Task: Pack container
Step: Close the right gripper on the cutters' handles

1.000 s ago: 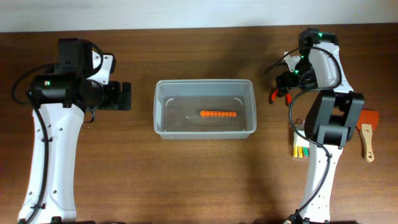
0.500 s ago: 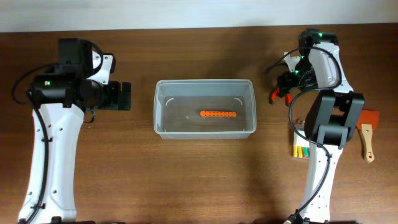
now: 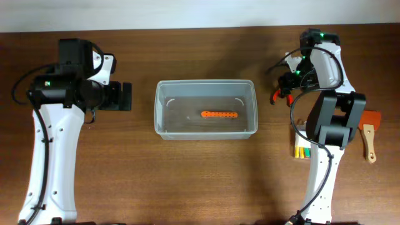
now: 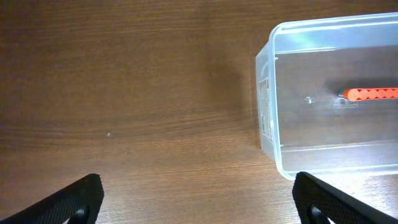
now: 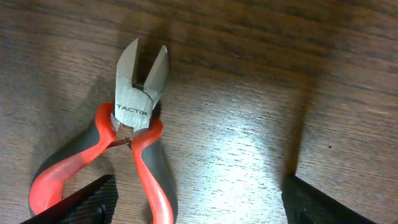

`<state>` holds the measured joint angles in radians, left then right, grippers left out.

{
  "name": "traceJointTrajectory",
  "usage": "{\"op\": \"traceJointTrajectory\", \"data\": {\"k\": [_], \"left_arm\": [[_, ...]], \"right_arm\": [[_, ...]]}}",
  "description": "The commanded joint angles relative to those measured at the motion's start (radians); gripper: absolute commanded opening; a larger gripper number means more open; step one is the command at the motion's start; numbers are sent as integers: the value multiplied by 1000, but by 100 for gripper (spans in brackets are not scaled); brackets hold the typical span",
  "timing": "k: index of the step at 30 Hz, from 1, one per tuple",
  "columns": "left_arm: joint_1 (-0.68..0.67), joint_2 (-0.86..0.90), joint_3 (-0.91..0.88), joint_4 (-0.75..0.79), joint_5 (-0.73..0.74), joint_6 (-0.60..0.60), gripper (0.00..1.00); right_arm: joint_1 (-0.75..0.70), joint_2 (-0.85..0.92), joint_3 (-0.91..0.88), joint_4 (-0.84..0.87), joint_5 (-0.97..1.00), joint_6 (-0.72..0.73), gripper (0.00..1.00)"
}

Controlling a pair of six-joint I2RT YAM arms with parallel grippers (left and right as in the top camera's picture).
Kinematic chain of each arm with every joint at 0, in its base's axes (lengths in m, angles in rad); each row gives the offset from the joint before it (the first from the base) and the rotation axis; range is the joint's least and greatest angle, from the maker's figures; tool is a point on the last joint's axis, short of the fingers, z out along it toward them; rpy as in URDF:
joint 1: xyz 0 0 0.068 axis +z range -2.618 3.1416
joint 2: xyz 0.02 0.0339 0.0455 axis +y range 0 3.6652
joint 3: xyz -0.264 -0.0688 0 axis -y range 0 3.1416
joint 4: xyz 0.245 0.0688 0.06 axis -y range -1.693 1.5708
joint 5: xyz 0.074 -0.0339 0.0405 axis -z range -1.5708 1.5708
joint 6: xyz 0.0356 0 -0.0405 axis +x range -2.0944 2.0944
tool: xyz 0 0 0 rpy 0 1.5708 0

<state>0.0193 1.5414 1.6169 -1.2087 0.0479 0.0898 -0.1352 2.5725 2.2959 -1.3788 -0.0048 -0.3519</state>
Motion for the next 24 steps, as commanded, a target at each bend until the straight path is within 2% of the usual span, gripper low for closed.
{"op": "traceJointTrajectory", "data": {"k": [1,17,24], "left_arm": [[3,2,18,0,-3,2,99],[3,2,18,0,-3,2,99],[3,2,18,0,-3,2,99]], "right_arm": [[-2,19,-9,-5,-24,-7,85],[0,19,-16,-5,3,-7,85],[0,19,-67,2,18,-7,81]]}}
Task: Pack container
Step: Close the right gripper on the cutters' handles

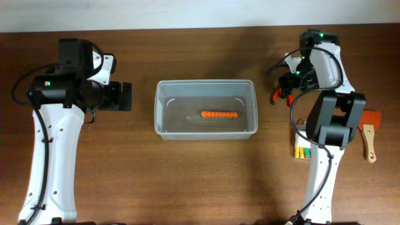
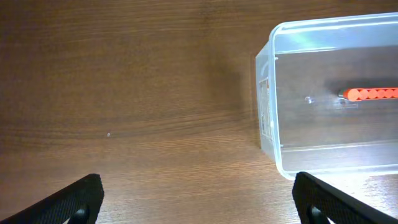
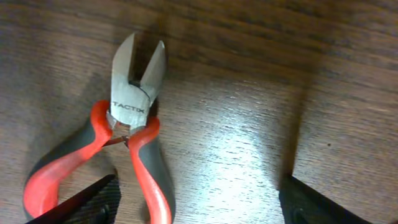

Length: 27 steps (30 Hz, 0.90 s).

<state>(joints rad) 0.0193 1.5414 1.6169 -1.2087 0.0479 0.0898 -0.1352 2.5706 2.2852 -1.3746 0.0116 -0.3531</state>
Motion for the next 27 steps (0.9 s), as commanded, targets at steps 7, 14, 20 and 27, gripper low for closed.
{"op": "traceJointTrajectory", "data": {"k": [7,14,20,27], "left_arm": [[3,2,18,0,-3,2,99],[3,2,18,0,-3,2,99],[3,2,18,0,-3,2,99],[3,2,18,0,-3,2,99]], "right_arm": [[0,21,-72,3,1,-6,81],[0,21,-72,12,1,-6,76],[3,21,-72,22,0,-5,74],[28,21,-72,56,-5,-6,73]]}}
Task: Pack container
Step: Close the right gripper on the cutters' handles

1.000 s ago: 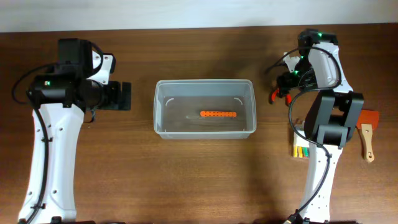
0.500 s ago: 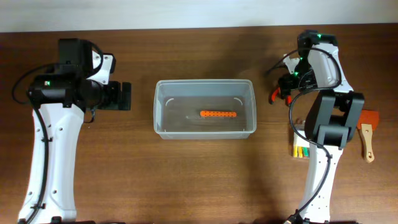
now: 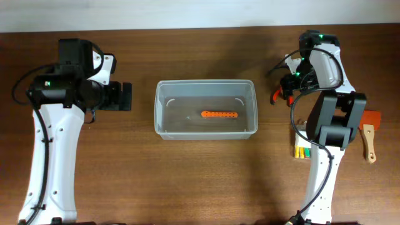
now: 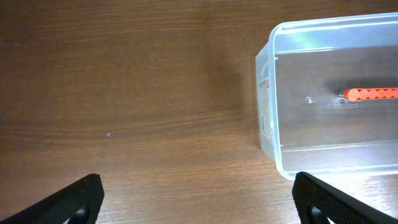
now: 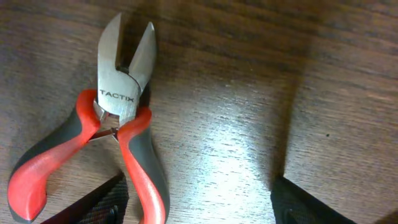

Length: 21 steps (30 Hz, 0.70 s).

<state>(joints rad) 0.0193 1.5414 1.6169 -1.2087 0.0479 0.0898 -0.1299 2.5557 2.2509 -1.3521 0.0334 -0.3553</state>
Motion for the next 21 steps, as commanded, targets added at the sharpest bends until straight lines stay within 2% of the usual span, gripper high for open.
{"op": "traceJointTrajectory", "data": {"k": [1,10,17,21], "left_arm": [[3,2,18,0,-3,2,99],[3,2,18,0,-3,2,99],[3,2,18,0,-3,2,99],[3,2,18,0,-3,2,99]], "right_arm": [[28,35,-38,37,-26,-4,73],[58,35,-38,60,-21,-4,74],[57,35,-38,56,-21,-4,70],[57,35,-38,53,-21,-3,50]]}}
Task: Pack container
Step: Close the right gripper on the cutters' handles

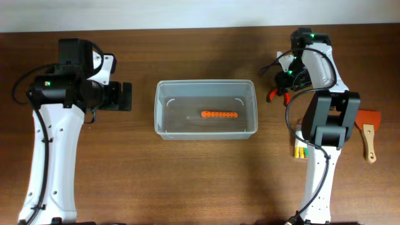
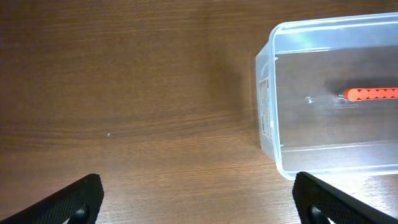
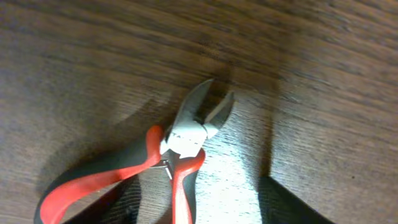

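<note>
The clear plastic container [image 1: 206, 109] stands mid-table with an orange studded strip [image 1: 219, 115] lying in it; both show in the left wrist view too, the container [image 2: 329, 93] and the strip [image 2: 371, 94]. My left gripper [image 1: 122, 97] hovers open just left of the container, over bare wood [image 2: 199, 211]. Red-and-grey side cutters [image 3: 177, 158] lie on the table right of the container, half hidden under my arm in the overhead view [image 1: 273, 94]. My right gripper [image 3: 199, 211] is open low over them, one red handle running down between its fingers.
An orange scraper with a wooden handle [image 1: 369, 128] lies at the far right. A small yellow-green packet [image 1: 302, 152] sits partly under the right arm. The table's back edge runs close behind the right gripper.
My right wrist has shifted left and turned. The cutters now sit centred and tilted in its view, one handle between the open fingers. The left arm and the container have not moved.
The right gripper stayed open over the cutters throughout, with the cutters left of centre in its view at each earlier moment. Now the wrist has turned and the cutters lie between its fingers. The left gripper stayed open beside the container; the orange strip stayed inside.
</note>
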`<state>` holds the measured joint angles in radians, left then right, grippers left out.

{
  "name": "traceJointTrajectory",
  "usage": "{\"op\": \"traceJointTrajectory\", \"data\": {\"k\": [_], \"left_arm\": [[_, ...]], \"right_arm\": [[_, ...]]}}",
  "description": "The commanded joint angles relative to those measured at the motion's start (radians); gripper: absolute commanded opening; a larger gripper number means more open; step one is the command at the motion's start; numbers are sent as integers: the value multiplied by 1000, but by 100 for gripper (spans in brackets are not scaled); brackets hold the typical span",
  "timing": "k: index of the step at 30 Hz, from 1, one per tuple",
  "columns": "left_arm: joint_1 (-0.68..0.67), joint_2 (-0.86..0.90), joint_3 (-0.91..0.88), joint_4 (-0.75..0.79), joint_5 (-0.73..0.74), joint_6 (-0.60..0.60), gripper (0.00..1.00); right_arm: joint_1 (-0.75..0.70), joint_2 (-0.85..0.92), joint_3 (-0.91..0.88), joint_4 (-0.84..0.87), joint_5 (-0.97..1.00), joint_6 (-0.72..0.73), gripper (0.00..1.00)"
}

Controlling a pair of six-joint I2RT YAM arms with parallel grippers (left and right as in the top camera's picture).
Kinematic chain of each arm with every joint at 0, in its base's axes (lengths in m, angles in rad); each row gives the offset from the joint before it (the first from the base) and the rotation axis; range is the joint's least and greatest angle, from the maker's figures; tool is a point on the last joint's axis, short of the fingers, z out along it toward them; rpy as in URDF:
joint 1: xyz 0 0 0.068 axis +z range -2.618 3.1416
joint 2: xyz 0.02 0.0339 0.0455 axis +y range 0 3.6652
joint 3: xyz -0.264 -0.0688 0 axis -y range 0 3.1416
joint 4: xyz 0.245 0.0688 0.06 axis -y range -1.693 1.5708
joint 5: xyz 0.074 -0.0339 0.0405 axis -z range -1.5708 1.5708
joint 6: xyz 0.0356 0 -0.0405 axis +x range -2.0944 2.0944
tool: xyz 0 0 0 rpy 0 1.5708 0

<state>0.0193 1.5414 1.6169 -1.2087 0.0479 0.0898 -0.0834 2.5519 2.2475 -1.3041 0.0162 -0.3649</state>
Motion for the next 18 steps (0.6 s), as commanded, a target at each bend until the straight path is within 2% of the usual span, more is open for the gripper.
{"op": "traceJointTrajectory", "data": {"k": [1,7,11,18], "left_arm": [[3,2,18,0,-3,2,99],[3,2,18,0,-3,2,99],[3,2,18,0,-3,2,99],[3,2,18,0,-3,2,99]], "right_arm": [[10,39,-34,3,-3,6,48],[10,39,-34,-1,0,6,45],[10,39,-34,-8,0,6,35],[10,39,-34,-19,26,27,25]]}}
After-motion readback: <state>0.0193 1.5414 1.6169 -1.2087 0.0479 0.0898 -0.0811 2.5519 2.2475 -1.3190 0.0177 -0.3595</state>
